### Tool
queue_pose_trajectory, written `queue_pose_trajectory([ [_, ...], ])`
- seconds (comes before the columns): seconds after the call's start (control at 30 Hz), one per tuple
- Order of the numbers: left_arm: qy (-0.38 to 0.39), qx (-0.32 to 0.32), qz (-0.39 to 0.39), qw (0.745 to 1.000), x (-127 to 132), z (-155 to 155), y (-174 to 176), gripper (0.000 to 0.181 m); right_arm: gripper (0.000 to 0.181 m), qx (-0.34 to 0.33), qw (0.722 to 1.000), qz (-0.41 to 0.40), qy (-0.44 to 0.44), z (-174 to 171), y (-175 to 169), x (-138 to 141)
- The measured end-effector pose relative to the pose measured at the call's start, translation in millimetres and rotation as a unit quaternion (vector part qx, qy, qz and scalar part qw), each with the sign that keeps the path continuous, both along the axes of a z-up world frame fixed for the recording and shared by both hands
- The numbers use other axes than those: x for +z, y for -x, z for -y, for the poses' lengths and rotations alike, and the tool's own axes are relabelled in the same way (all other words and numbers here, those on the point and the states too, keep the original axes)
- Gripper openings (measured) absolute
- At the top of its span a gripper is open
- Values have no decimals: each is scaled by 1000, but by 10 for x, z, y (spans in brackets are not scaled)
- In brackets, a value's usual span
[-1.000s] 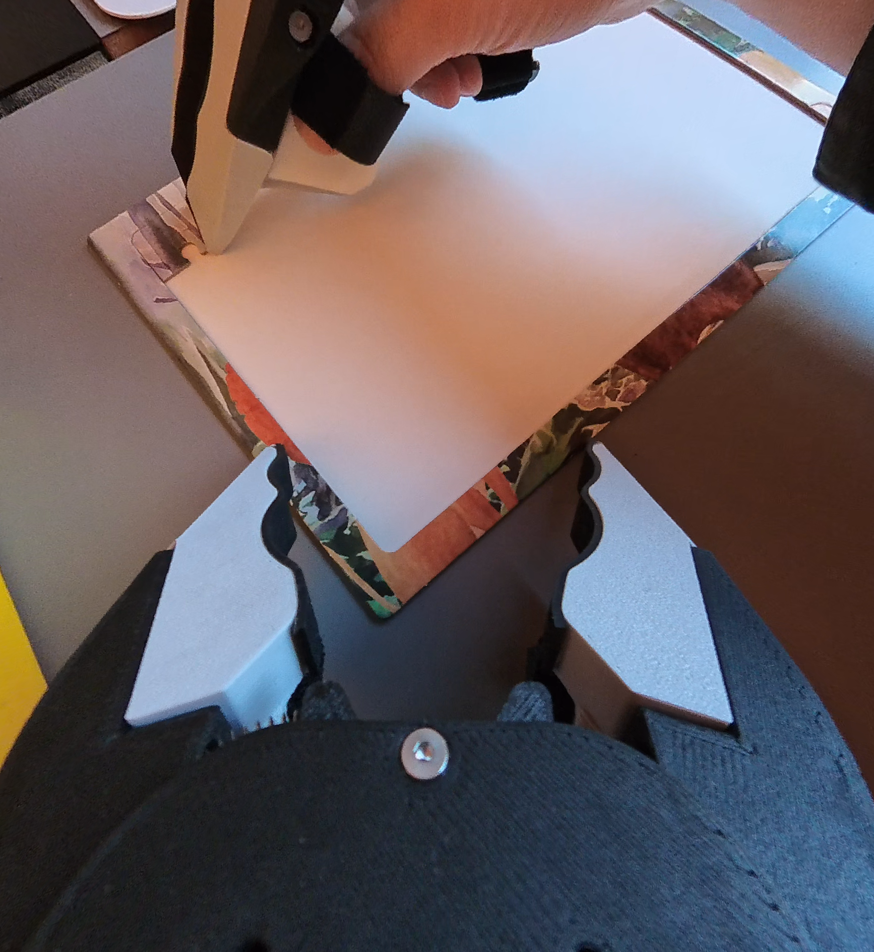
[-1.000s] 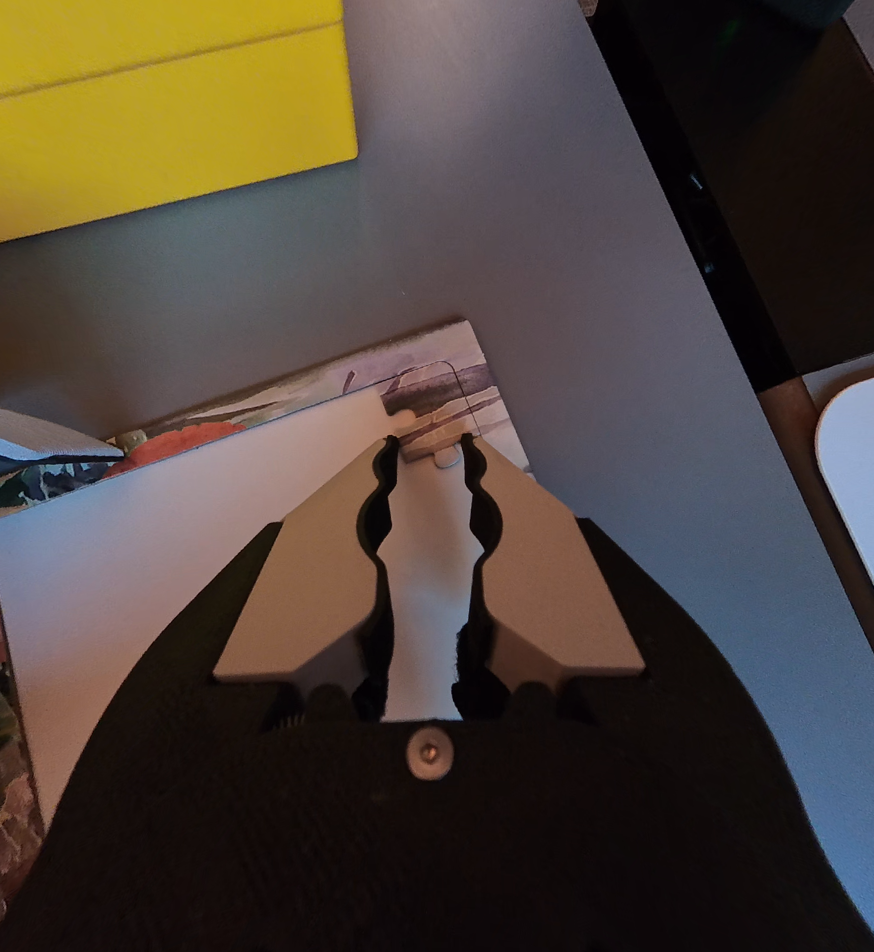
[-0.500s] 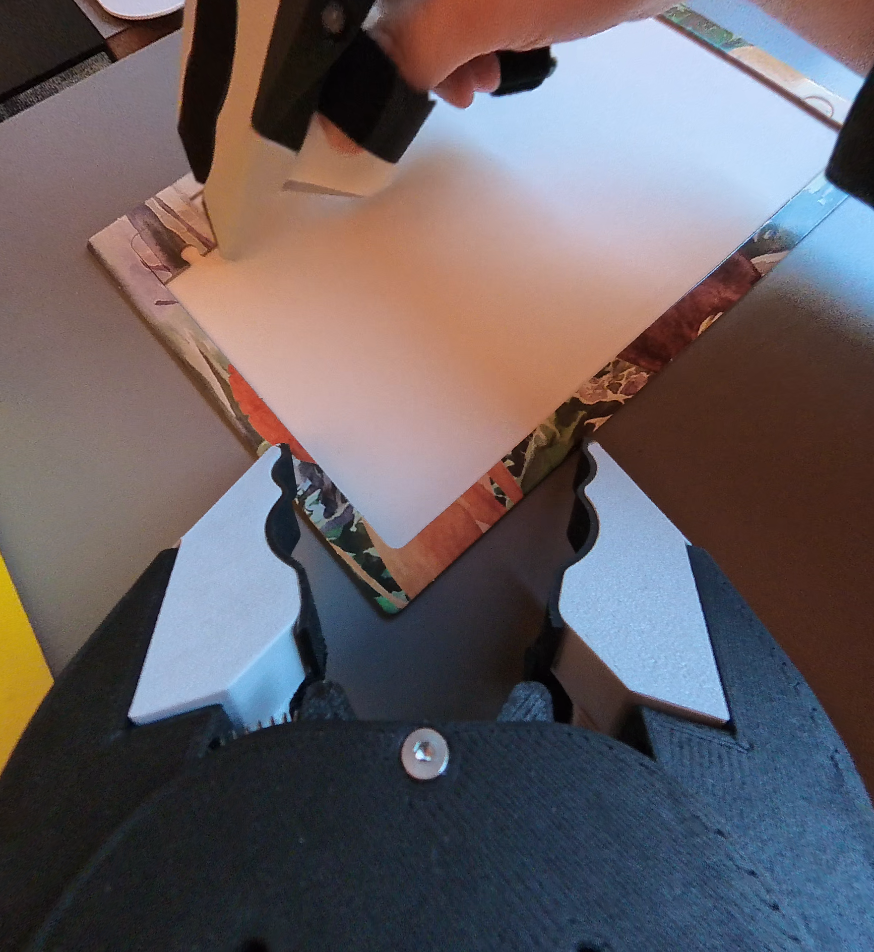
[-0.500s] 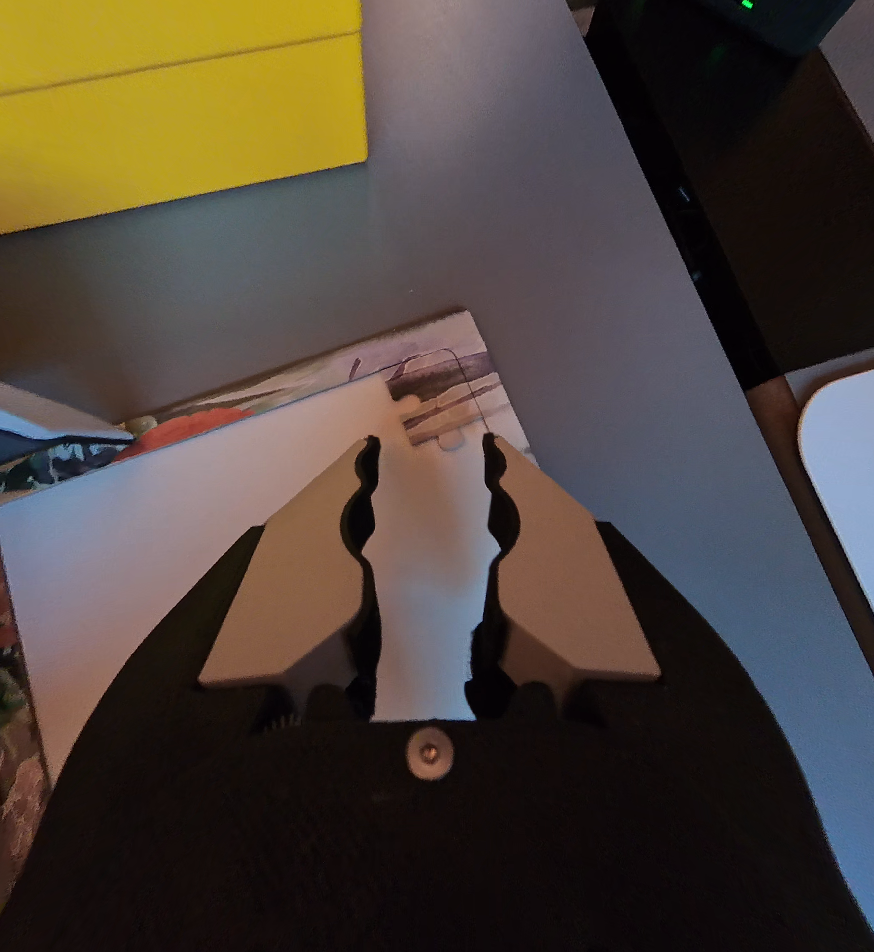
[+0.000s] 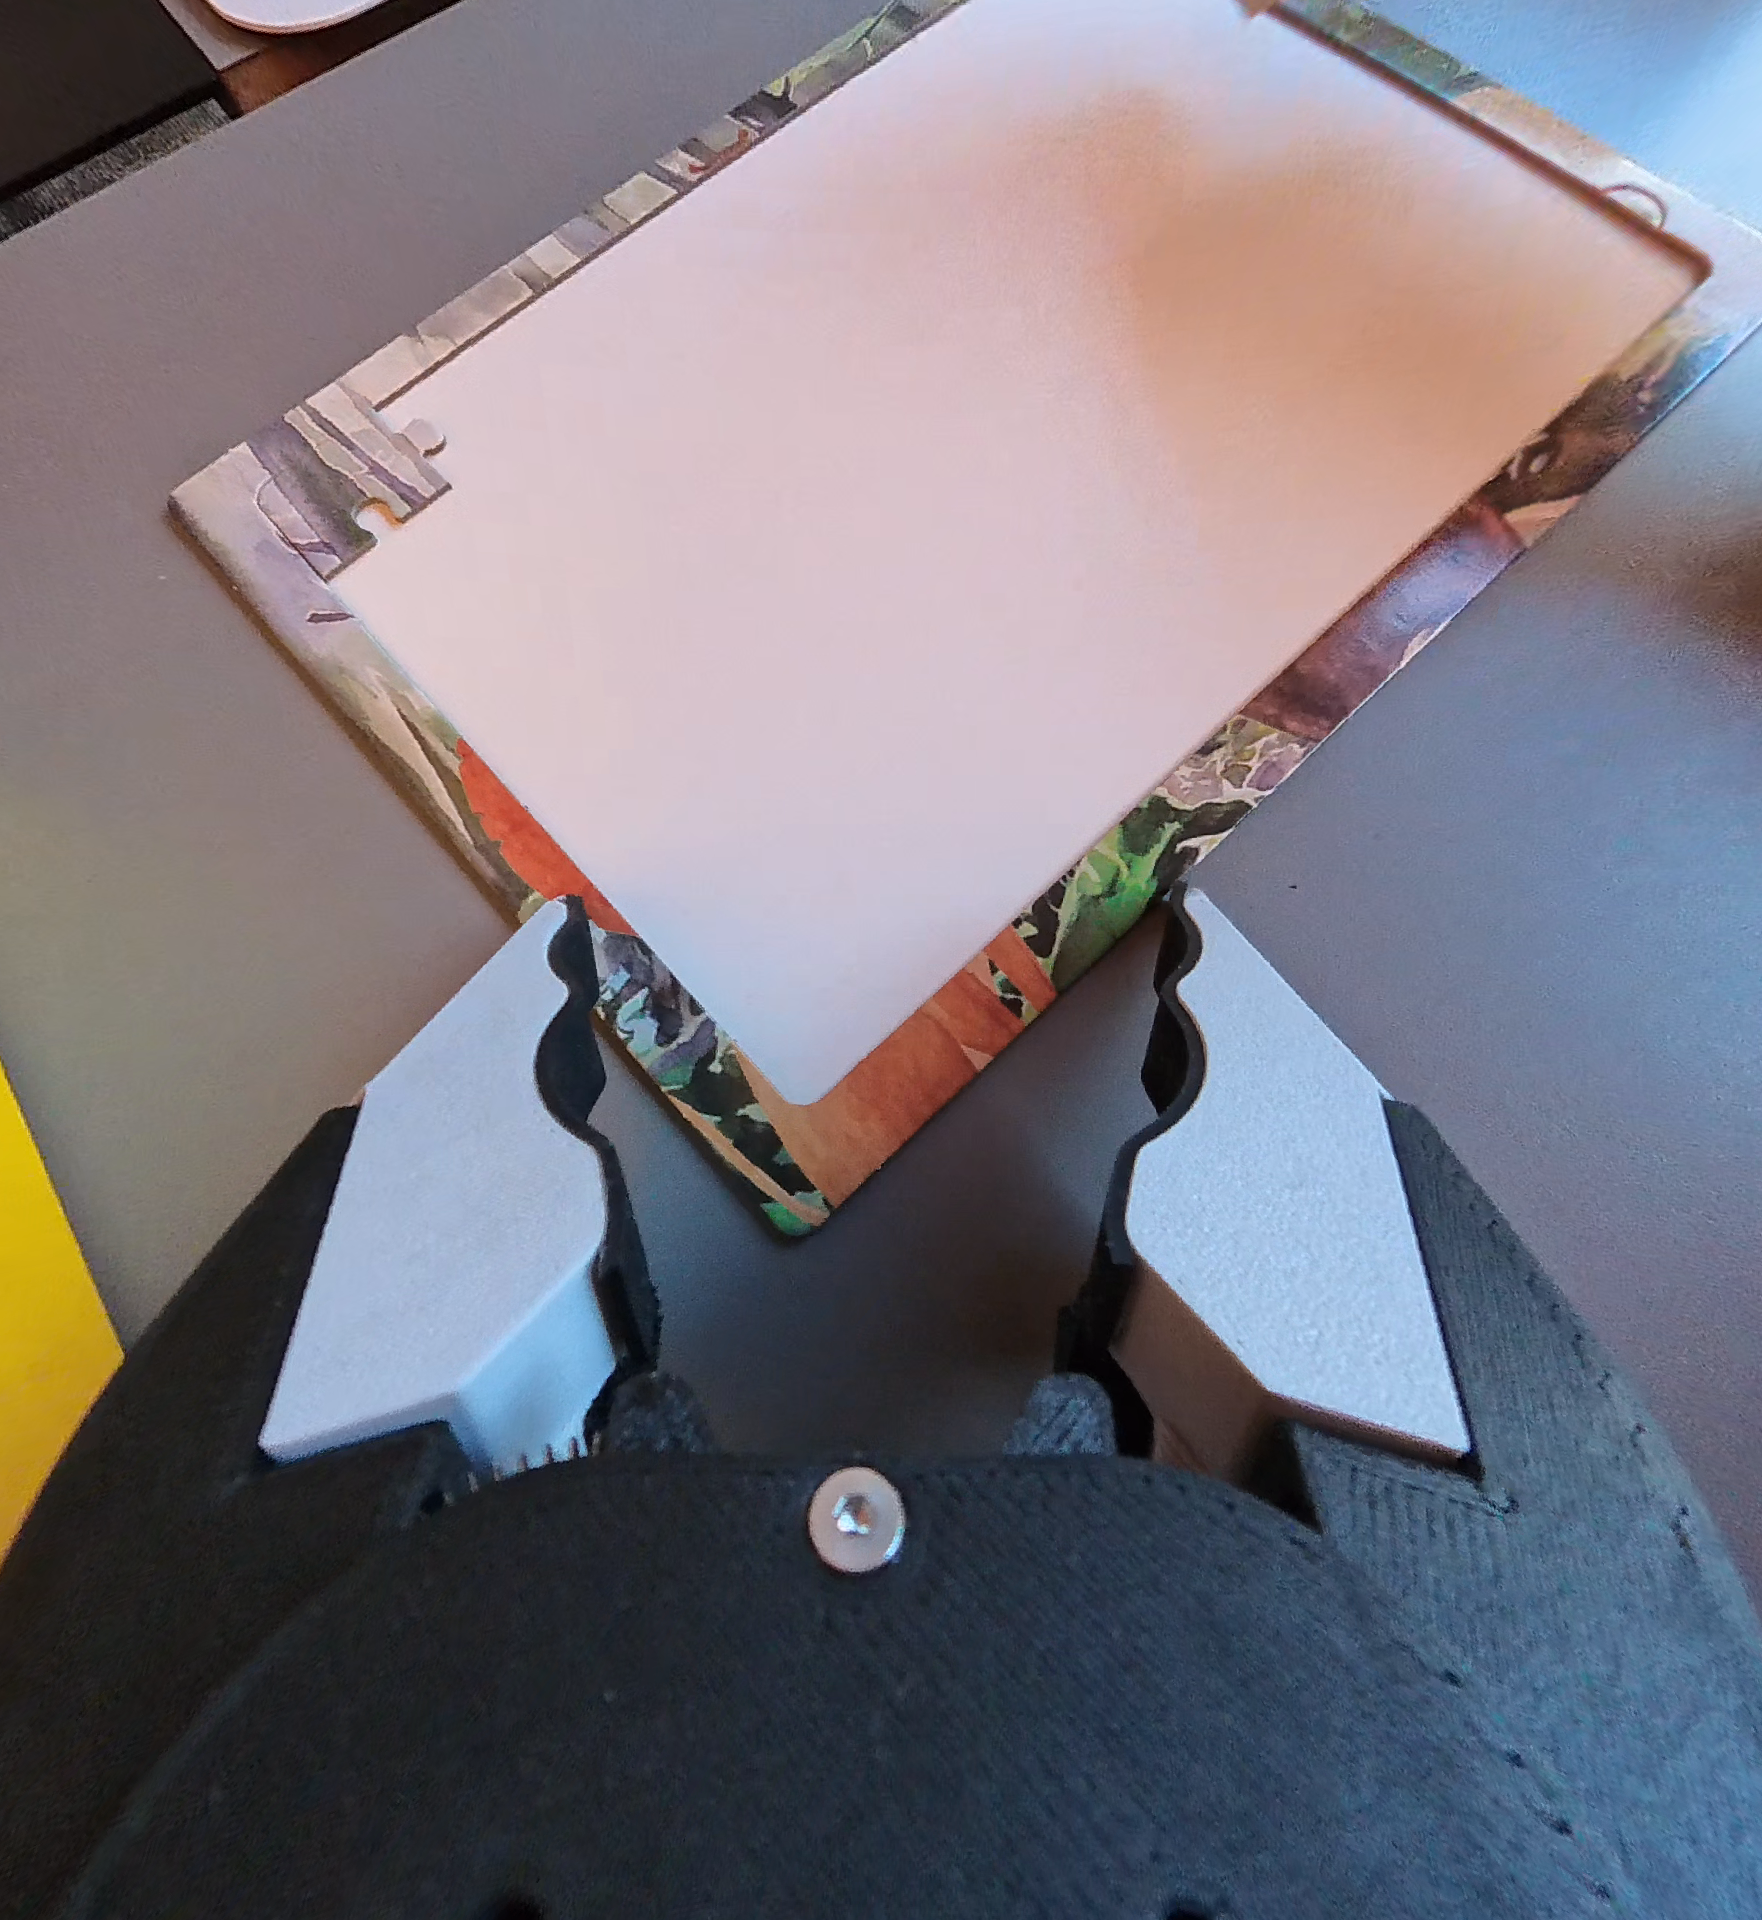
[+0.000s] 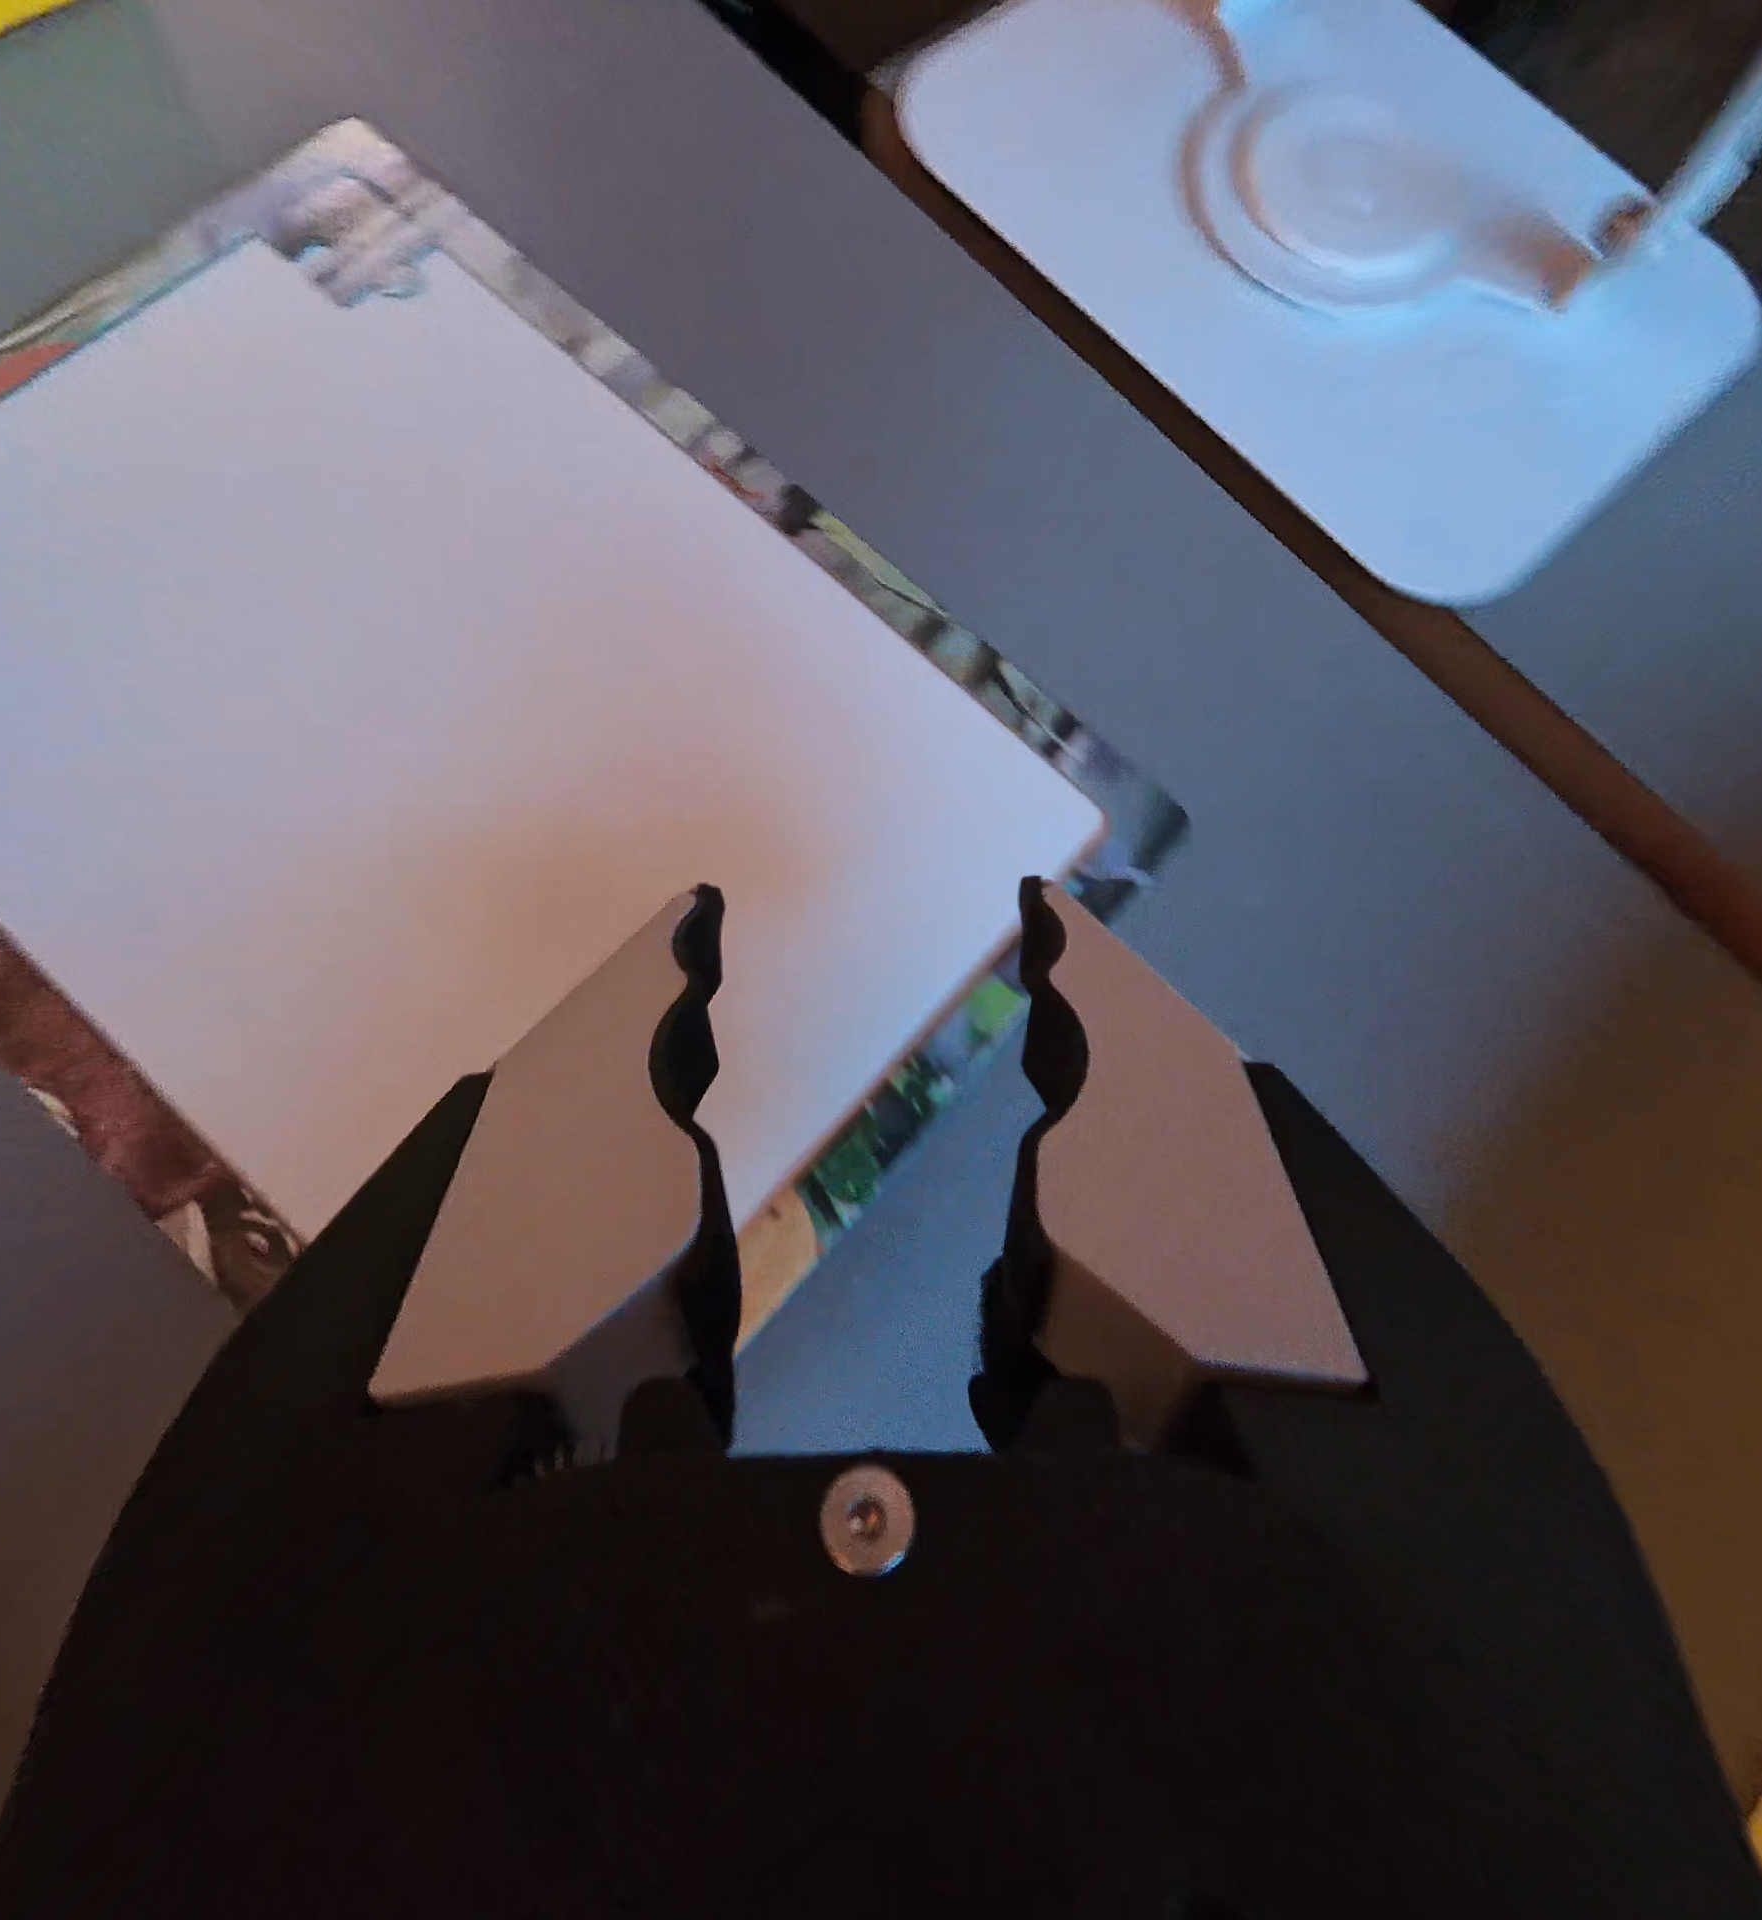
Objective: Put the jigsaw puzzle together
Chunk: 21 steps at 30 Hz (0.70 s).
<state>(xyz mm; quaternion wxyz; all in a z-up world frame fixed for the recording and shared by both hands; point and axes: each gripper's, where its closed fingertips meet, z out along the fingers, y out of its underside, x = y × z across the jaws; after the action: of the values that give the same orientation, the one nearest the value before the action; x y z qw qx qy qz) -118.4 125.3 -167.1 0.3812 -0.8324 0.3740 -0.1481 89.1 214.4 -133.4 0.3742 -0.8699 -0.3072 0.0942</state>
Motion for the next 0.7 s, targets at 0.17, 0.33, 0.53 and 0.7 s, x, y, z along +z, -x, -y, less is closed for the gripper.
queue_pose_trajectory([
  [0.17,-1,-8,1,1000,4,4,-11,103,56,-54,997,-49,39,188,-294,-81],
  [0.33,-2,-15,2,1000,6,11,-23,101,56,-54,985,-111,119,409,-218,-247],
  [0.53,-3,-24,2,1000,8,21,-38,100,55,-66,984,-107,123,502,-228,-244],
  [0.7,-1,-18,-4,1000,7,20,-49,102,50,-66,982,-107,141,701,-233,-246],
])
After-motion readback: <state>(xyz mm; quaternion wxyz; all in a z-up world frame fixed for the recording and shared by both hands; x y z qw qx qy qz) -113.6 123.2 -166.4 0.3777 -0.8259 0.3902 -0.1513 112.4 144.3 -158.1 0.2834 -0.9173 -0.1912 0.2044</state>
